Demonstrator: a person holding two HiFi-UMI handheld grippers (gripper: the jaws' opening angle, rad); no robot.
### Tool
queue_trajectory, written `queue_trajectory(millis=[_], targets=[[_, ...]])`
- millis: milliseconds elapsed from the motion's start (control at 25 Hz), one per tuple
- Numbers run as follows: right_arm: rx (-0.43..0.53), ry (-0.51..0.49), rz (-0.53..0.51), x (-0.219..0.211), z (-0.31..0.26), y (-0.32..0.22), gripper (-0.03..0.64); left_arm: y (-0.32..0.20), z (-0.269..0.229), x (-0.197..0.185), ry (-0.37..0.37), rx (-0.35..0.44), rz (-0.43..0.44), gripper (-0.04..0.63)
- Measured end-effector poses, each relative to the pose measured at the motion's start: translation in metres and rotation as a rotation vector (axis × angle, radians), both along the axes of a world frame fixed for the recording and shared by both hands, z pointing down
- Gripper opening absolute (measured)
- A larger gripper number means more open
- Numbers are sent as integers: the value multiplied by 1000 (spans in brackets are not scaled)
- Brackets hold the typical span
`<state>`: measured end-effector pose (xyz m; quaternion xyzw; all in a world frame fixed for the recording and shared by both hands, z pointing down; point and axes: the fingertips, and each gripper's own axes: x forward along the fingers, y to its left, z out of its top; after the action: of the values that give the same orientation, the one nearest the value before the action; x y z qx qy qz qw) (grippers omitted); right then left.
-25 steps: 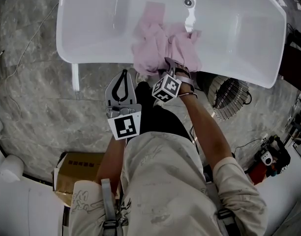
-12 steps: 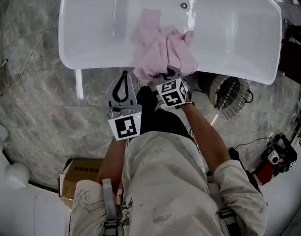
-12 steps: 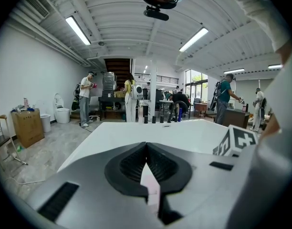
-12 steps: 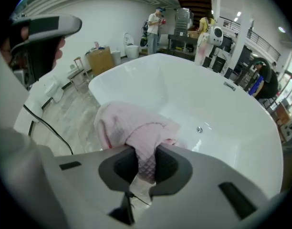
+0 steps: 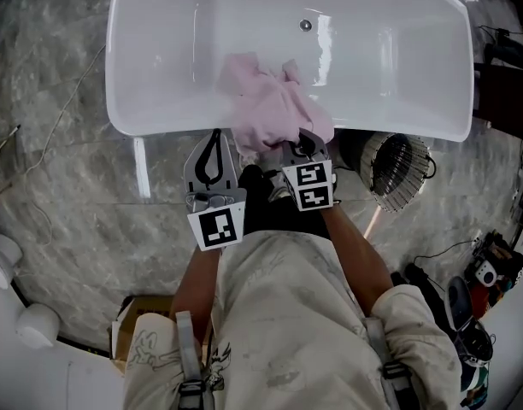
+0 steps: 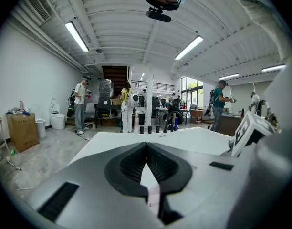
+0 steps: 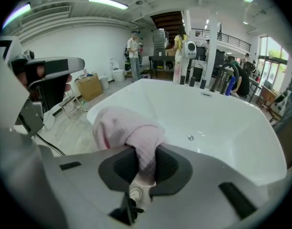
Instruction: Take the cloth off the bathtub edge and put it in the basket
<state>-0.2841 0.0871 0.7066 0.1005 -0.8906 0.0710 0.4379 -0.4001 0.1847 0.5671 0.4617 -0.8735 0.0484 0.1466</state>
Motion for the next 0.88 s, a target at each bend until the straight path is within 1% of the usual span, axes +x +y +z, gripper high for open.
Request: queue_trajectory(millis=[200,360,520,720,880], targets=[[36,-117,63,0,-60,-18,37,-12,-34,7,-31,35,35,3],[40,-214,124,6,-102,-39,37,-25,-60,14,-61,63,55,3],[69,-311,149,14,-141,-64,37,-47,-87,20,-115,90,78,3],[107,-417,182,28,-191,-91,37,-73,-124,36,-148,123,99,3],[159,-524,216,37,-246,-107,37,-79,-160,42,-170,167,110,3]])
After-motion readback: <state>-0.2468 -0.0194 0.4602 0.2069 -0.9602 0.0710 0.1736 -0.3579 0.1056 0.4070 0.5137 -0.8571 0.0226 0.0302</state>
